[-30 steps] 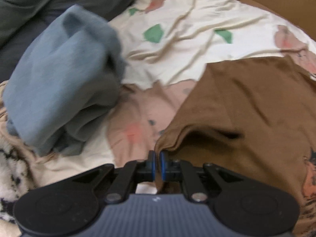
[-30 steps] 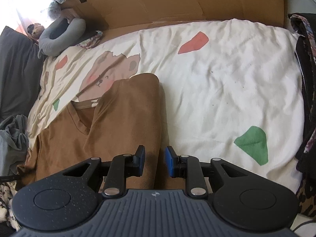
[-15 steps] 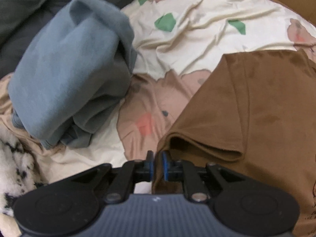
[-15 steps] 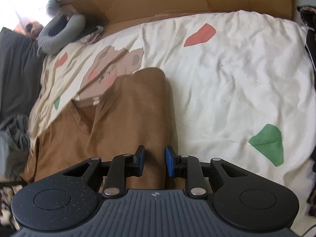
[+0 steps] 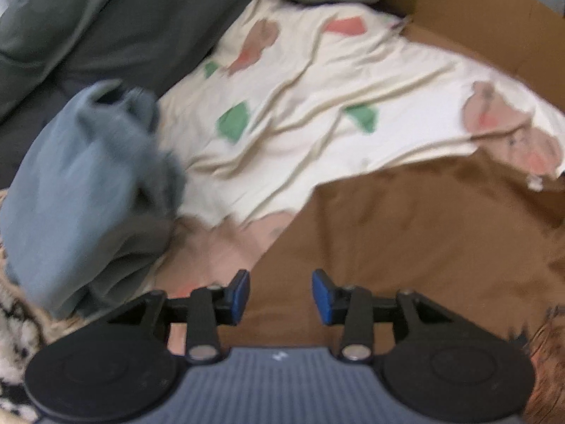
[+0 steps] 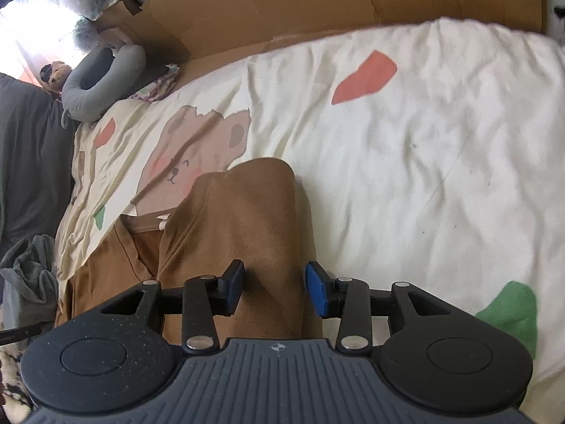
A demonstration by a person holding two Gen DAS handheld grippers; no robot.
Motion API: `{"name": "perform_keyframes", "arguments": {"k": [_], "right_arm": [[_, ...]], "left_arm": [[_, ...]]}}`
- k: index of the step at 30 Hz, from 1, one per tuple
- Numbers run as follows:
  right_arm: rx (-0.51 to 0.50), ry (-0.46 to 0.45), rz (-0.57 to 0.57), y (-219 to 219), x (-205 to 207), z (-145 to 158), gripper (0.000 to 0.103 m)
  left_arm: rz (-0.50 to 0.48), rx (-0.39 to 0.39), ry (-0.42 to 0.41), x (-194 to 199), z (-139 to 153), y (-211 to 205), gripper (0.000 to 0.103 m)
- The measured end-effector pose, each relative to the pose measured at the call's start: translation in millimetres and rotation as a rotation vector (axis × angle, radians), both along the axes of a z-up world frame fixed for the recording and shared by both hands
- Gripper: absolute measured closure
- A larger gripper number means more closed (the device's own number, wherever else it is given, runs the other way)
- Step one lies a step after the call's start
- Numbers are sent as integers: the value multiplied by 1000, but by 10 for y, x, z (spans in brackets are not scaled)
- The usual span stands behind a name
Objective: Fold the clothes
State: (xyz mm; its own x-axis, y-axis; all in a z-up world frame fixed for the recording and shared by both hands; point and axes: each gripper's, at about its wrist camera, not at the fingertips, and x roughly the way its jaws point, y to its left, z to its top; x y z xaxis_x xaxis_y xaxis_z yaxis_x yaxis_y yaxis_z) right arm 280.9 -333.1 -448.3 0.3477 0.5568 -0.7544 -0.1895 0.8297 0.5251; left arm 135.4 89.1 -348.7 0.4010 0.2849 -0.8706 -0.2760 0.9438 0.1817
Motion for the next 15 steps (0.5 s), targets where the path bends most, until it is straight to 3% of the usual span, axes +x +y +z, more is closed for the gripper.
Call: {"name": "perform_keyframes", "arguments": {"k": [3, 5, 6, 10, 15], "right_arm": [[22, -2, 22, 32, 0, 1, 66], [22, -14, 34, 58, -17, 39, 89], [23, -18, 38, 68, -22, 60, 93], [25, -33, 53, 111, -36, 194, 101], [66, -76, 81, 220, -114, 462, 101]], "left_arm": [[3, -64, -38, 79, -49, -220, 54], [-39, -108, -32, 121, -94, -380, 54], [-67, -114, -31, 137, -112, -454, 54], [-73, -154, -41, 160, -112, -578, 50], [-53, -205, -47, 194, -126, -595, 49]]}}
